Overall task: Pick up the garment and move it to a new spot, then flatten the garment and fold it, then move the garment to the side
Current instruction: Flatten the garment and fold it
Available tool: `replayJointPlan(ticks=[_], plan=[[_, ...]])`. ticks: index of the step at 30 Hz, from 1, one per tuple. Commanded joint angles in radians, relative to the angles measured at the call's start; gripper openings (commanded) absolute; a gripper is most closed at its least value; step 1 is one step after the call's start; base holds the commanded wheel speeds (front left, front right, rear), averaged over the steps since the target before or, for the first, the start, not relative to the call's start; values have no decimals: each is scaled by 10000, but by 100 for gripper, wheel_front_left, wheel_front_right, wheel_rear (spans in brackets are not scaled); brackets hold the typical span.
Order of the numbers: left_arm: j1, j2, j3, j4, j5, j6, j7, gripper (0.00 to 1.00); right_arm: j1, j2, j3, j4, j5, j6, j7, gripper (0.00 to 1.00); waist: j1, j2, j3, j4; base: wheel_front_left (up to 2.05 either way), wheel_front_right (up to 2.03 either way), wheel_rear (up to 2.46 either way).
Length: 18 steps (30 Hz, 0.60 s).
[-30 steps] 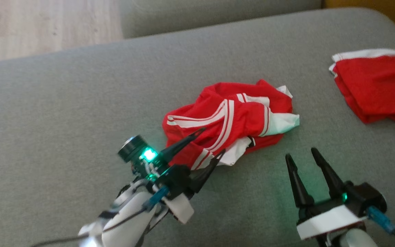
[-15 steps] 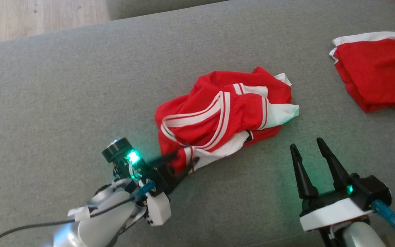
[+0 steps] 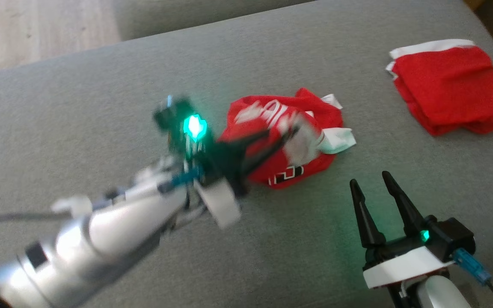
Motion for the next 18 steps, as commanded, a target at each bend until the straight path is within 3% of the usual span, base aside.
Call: replayJointPlan(ticks=[1, 6, 11, 18], plan=[[-1047, 126, 462, -515, -294, 18, -52, 0, -316, 7, 164, -353, 42, -9, -65, 100, 0, 0, -98, -263, 0, 0, 0], [-3120, -513, 1158, -314, -1137, 18, -64, 0, -227, 184, 189, -389, 82, -9, -65, 100, 0, 0, -205, -827, 0, 0, 0], [-5061, -1344, 2062, 1437, -1482, 57, -357, 0, -172, 324, 290, -524, 111, -9, -65, 100, 0, 0, -316, -1435, 0, 0, 0], [-6873, -2318, 3091, 3714, -1668, 564, -1036, 0, -54, 405, 305, -630, 111, -9, -65, 100, 0, 0, -473, -1741, 0, 0, 0]])
